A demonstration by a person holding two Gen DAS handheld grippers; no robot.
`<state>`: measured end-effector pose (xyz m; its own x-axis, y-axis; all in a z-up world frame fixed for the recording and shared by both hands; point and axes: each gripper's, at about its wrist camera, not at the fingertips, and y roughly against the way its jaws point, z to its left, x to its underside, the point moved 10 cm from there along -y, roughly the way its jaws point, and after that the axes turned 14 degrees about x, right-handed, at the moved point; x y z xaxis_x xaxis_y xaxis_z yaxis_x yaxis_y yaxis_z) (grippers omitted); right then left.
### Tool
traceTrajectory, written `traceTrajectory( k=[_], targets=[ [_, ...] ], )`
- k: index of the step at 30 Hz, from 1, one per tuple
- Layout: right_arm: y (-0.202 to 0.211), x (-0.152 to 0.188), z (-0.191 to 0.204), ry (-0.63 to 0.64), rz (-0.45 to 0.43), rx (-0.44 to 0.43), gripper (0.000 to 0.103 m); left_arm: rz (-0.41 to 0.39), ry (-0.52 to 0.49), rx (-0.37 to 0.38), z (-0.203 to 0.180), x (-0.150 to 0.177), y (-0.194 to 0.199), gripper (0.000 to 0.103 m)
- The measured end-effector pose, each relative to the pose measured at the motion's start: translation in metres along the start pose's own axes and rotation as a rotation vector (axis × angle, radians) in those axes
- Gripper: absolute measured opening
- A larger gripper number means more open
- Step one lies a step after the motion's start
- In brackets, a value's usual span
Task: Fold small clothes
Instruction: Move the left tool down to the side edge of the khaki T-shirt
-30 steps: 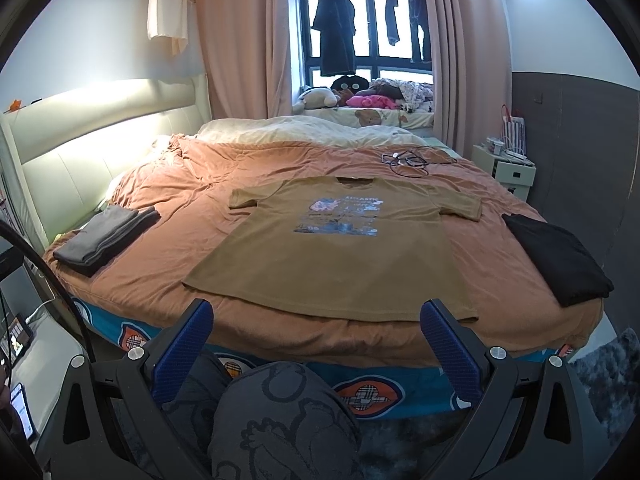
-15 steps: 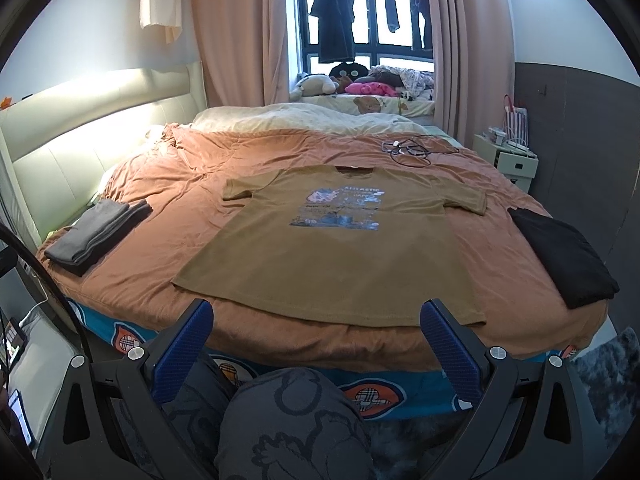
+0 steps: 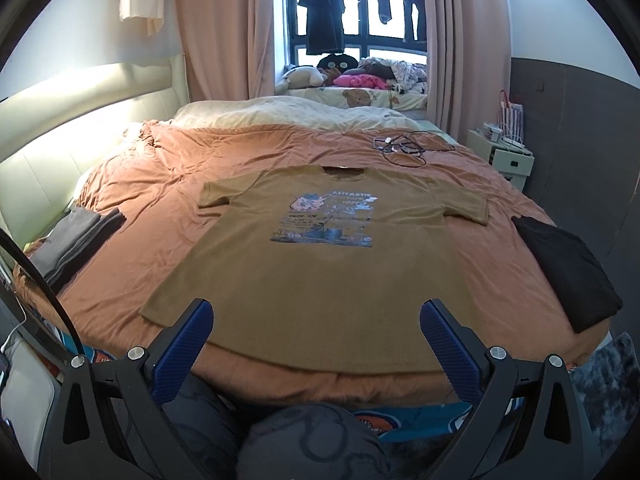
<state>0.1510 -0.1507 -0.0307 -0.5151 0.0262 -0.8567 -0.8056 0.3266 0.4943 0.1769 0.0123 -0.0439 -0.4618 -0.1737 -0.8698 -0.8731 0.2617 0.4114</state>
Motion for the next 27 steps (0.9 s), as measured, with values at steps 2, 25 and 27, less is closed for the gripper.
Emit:
traceTrajectory(
  k=[2,25,27],
  targets=[
    [-0.007,-0.005,0.002,-0.002,-0.007,-0.022,0.103,0.007,-0.005,-0.006,0.001,-0.005,-0.011,0.103],
    [-0.109,-0.064,0.020,0.038,0.032,-0.110,0.103,0.078,-0.034,0.056,0.001,-0.060,-0.135,0.103],
    [-0.117,-0.069,0.028,0.040,0.030,-0.122,0.103,0.079,-0.036,0.065,0.003,-0.067,-0.145,0.103]
  ],
)
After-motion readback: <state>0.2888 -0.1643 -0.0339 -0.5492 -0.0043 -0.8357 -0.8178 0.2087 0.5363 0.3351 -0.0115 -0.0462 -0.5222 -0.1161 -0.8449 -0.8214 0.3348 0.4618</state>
